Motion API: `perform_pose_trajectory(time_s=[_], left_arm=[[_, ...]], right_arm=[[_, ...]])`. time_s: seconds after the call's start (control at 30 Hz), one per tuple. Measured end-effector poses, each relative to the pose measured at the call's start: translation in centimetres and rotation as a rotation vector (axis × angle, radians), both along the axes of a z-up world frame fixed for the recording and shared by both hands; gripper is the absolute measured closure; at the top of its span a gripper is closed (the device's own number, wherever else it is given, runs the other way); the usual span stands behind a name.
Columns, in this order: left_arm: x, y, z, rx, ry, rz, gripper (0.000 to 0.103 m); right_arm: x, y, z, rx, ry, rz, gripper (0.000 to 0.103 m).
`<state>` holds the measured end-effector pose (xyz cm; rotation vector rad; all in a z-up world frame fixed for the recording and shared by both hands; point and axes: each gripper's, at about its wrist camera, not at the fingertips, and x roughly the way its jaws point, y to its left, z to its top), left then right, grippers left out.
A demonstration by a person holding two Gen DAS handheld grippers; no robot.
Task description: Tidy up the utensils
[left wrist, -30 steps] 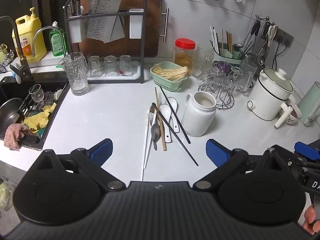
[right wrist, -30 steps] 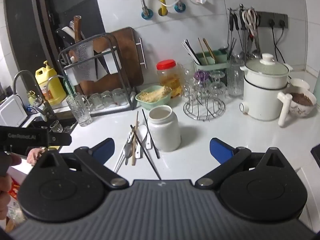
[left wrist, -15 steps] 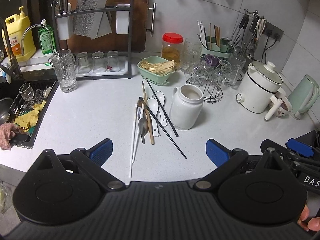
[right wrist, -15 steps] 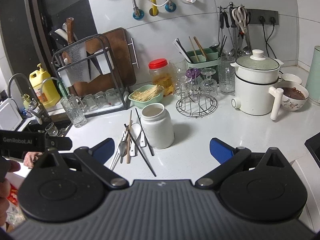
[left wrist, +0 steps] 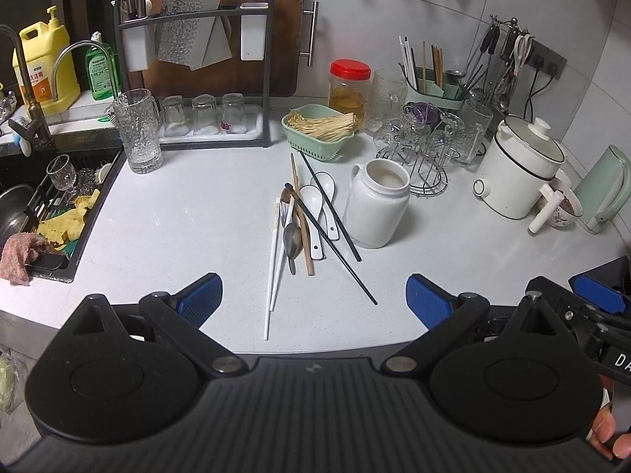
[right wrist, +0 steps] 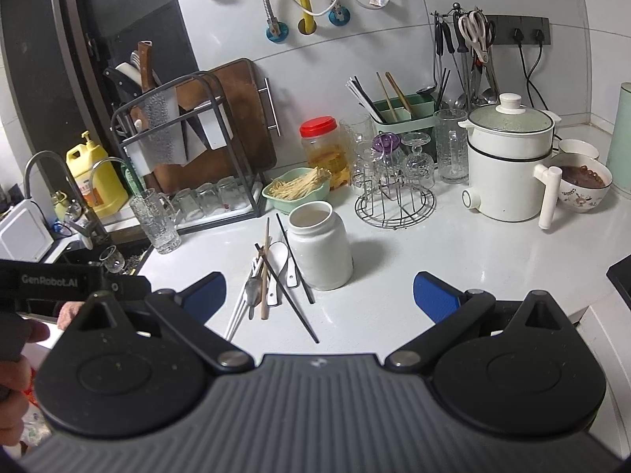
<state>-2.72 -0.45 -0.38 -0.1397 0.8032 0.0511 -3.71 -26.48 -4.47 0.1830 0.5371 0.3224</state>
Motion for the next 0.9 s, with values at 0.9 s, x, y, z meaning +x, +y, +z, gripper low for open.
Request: perform_pose_trajectory(time_s=[0.9], left_arm=[[-1.5, -1.8, -2.0, 0.008, 0.039, 0.044, 0.002]], right_arm=[[-1.1, -1.9, -1.6, 0.009, -0.012, -0.011, 0.0]])
